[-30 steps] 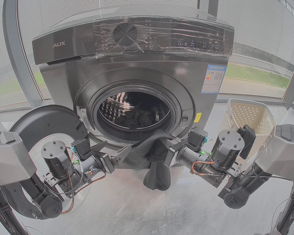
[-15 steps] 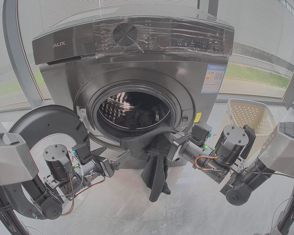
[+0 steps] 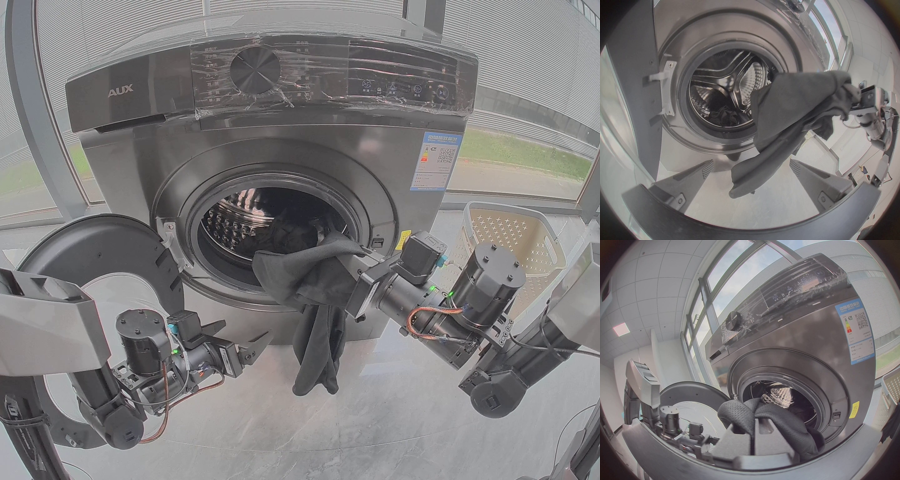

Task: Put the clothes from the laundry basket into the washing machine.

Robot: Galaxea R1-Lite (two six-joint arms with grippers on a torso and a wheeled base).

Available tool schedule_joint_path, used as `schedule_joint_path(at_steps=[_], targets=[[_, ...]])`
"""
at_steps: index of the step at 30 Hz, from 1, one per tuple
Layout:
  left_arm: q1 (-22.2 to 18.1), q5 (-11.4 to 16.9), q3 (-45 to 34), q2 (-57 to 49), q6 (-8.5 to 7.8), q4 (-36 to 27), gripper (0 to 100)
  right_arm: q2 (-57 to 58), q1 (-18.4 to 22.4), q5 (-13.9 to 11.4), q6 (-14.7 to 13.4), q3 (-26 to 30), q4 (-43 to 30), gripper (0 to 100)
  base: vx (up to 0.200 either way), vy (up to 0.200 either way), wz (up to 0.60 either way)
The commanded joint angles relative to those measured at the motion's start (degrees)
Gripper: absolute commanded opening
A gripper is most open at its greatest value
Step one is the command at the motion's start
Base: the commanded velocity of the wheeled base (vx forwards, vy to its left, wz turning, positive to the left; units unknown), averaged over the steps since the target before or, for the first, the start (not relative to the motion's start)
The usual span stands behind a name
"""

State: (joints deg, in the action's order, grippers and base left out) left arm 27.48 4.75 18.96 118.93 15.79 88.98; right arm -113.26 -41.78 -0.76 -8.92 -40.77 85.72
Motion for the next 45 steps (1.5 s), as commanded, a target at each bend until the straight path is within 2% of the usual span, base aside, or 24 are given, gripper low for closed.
schedule_joint_path(at_steps=[1,11,20,30,36,38,40,45], targets=[[-0.50,-0.10,3.37,5.87,0.12,0.14,100,1.91,-1.29,-0.12,-0.04,0.51,0.23,0,0.000,0.000,0.00],[-1.46,-0.01,13.04,11.23,0.39,0.14,100,2.43,-2.17,-0.12,0.05,1.13,0.32,0,0.000,0.000,0.00],[-1.81,1.05,18.13,14.13,0.30,0.23,100,2.43,-3.05,-0.12,-0.04,1.83,0.50,0,0.000,0.000,0.00],[-2.60,7.81,19.01,14.05,-0.23,0.41,100,2.43,-3.22,-0.04,-0.04,2.18,0.50,0,0.000,0.000,0.00],[-2.52,7.99,18.49,14.13,-0.41,0.41,100,2.34,-3.22,-0.04,-0.04,2.18,0.50,0,0.000,0.000,0.00],[-2.34,7.99,19.01,14.49,-1.37,0.41,100,2.26,-3.40,-0.04,-0.13,2.18,0.50,0,0.000,0.000,0.00],[-2.34,8.08,19.72,15.45,-1.64,0.41,100,2.26,-4.01,-0.04,-0.13,2.18,0.50,0,0.000,0.000,0.00],[-2.34,7.99,22.35,17.04,-1.64,0.41,100,1.91,-4.37,-0.04,-0.13,2.18,0.41,0,0.000,0.000,0.00]])
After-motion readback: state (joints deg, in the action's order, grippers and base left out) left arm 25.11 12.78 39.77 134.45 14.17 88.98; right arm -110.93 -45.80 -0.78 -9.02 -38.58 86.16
